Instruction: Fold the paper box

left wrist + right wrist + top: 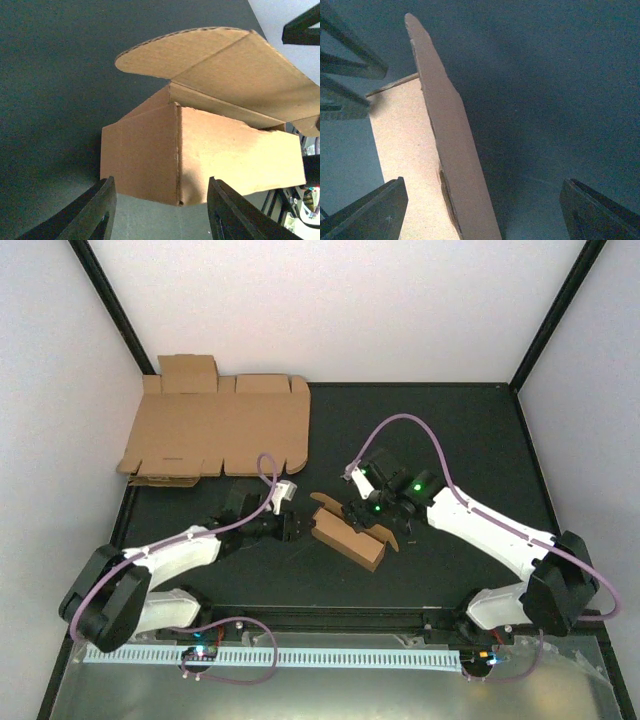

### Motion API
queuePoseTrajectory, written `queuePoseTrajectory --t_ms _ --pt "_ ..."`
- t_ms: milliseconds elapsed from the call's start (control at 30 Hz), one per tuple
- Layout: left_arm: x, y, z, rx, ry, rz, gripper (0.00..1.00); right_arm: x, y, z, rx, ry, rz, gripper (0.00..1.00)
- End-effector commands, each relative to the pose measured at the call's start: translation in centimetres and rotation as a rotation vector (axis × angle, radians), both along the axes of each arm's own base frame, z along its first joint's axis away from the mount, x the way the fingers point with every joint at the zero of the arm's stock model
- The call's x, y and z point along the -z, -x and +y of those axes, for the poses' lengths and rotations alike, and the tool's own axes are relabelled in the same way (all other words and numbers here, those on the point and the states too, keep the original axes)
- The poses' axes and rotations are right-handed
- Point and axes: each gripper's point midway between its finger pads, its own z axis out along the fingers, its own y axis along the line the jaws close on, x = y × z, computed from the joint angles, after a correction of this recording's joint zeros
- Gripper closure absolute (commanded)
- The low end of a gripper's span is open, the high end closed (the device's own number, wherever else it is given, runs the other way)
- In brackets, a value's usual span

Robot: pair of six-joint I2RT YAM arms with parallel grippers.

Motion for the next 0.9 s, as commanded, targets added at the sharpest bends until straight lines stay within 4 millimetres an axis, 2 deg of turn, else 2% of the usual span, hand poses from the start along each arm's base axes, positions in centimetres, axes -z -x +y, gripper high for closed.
queuePoseTrajectory --t_ms 0,67,100,300,600,733,867 --pt "-0.9 -1.0 -1.2 0.004 0.058 -0.019 0.49 -0.1 0.8 0.8 -0.064 -0.020 0.029 0.12" --pt "-1.1 -1.3 -1.3 0.002 0.065 -0.029 0.49 0.5 1.0 1.0 -0.075 -0.024 0.047 0.11" --pt "-0.3 -1.4 -1.3 -0.001 0.052 -0.009 0.50 0.8 1.2 1.2 -0.086 -0.029 0.059 0.12" --pt "0.6 -1.8 -1.5 -0.003 0.038 0.006 0.53 3.2 2.4 2.0 -0.133 -0.043 0.142 0.10" --pt "1.4 -2.2 -1.8 -0.007 0.014 0.028 0.56 5.9 3.1 1.5 -0.138 0.093 0.157 0.07" --pt "1.7 -2.5 -1.9 -0.013 -0.007 0.036 0.56 6.3 3.3 1.4 -0.133 0.137 0.146 0.11" --pt "1.5 -2.6 -2.1 -0.016 -0.014 0.031 0.56 6.5 3.3 1.2 -0.127 0.162 0.137 0.20"
